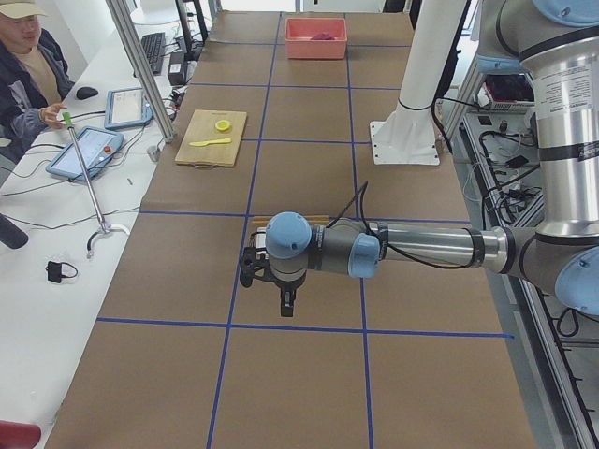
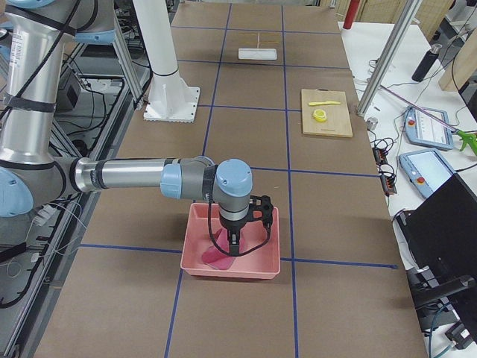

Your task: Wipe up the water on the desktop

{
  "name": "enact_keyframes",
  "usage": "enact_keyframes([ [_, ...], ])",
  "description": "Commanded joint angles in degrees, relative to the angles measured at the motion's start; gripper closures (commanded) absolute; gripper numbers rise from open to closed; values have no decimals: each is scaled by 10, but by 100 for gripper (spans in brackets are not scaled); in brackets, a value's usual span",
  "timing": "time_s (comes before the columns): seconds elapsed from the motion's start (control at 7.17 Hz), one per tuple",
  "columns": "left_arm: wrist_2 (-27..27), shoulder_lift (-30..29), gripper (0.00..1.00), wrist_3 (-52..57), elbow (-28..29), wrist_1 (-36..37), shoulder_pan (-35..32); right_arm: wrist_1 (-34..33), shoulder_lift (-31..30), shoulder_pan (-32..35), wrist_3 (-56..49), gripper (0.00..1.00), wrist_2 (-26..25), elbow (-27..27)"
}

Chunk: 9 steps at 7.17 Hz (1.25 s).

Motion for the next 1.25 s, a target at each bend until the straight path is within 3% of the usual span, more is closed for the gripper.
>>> enact_keyframes([
  [0.0, -5, 0, 2, 1, 2, -1, -1, 0, 4, 0, 1, 0, 0, -3],
  [0.42, -7, -21, 2, -2, 3, -24, 0, 0, 6, 0, 3, 0, -42, -3],
  [0.7, -4, -22, 2, 3, 21, -28, 2, -1, 8, 0, 5, 0, -41, -6],
  [0.98, -1, -18, 2, -1, 27, -119, 2, -1, 5, 1, 5, 0, -39, 7],
  [1.12, -3, -7, 2, 2, 32, -128, 3, -1, 3, 1, 5, 0, -44, 2],
])
